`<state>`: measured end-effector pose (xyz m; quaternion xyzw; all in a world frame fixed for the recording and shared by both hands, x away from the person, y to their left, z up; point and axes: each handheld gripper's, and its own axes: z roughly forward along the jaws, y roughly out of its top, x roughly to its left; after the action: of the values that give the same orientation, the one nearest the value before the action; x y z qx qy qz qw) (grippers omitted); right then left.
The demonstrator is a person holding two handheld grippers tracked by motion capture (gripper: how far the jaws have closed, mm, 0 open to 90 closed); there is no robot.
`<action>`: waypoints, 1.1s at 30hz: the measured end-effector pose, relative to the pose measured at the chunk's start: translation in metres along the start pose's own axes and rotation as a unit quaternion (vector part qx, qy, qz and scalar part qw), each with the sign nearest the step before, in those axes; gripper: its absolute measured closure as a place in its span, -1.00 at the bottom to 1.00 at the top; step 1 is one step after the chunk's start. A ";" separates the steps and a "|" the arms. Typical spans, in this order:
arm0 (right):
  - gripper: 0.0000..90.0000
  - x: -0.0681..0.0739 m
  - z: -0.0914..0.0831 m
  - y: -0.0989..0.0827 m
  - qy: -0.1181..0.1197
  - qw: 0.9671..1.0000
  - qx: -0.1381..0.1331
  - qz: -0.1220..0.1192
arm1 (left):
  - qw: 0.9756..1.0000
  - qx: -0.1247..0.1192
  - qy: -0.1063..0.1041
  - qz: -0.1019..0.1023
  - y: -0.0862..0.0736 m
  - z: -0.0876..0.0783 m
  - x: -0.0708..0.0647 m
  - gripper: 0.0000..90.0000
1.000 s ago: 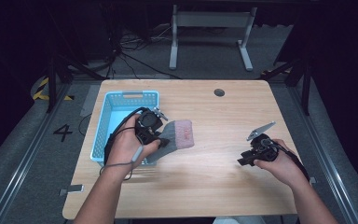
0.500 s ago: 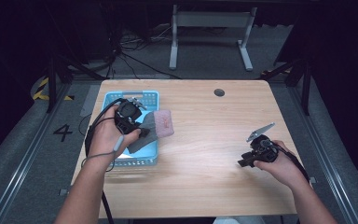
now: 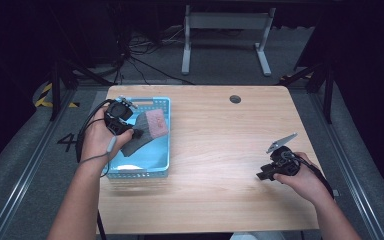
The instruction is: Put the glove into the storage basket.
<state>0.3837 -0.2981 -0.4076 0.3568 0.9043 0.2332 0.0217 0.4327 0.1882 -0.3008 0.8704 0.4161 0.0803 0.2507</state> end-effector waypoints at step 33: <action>0.35 0.007 0.004 0.003 -0.001 1.000 0.006 -0.008 | 0.989 0.127 -0.019 -0.073 -0.020 0.096 0.040 0.50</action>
<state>0.3810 -0.2905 -0.4088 0.3495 0.9087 0.2272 0.0222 0.4780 0.1935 -0.3959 0.8637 0.4807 -0.0082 0.1513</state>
